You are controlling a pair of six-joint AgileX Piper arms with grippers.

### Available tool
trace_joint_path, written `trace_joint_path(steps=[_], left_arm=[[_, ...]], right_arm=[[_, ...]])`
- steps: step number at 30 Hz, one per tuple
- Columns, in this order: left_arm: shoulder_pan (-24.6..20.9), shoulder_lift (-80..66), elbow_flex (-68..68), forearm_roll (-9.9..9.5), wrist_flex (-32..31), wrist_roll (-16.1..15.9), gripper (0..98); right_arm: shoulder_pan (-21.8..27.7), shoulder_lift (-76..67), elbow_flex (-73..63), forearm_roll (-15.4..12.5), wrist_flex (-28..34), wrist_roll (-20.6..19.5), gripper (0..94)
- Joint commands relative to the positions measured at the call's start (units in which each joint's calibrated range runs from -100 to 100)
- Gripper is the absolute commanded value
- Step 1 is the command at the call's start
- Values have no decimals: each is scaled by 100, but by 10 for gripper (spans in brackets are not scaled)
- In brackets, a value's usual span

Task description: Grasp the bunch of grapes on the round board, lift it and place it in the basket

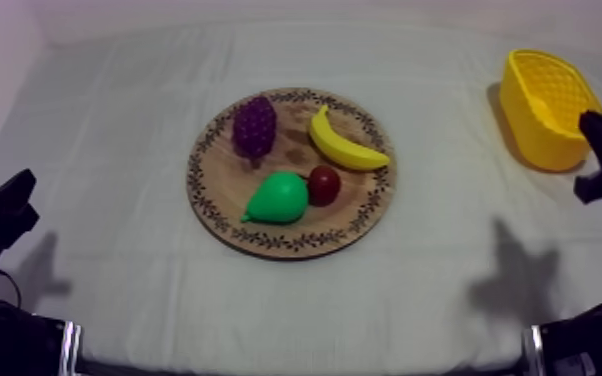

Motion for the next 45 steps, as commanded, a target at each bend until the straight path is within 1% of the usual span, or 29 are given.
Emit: trace_joint_path(steps=[1, 7, 11, 18, 23, 30, 33, 39, 45], left_arm=[[-1, 0, -4, 1, -3, -1, 1], [-1, 0, -4, 1, -3, -1, 1], [-1, 0, -4, 1, -3, -1, 1], [-1, 0, -4, 1, -3, -1, 1], [-1, 0, -4, 1, -3, -1, 1], [-1, 0, -4, 1, -3, -1, 1], [-1, 0, -4, 1, -3, -1, 1], [-1, 0, -4, 1, -3, -1, 1], [-1, 0, -4, 1, -3, -1, 1]], right_arm=[[-237, 716, -745, 49, 35, -76, 5], [-699, 1891, -1900, 260, 213, -279, 5], [-1055, 2621, -2661, 496, 425, -567, 5], [-1611, 3825, -3974, 705, 865, -1005, 5], [-1992, 4701, -5060, 861, 1395, -1410, 5], [-2418, 5965, -6553, 1053, 2302, -1961, 3], [-2536, 6466, -7122, 1112, 2612, -2167, 3], [-2756, 7375, -8028, 1332, 3186, -2632, 3], [-2859, 8224, -8820, 1406, 3750, -2939, 2]])
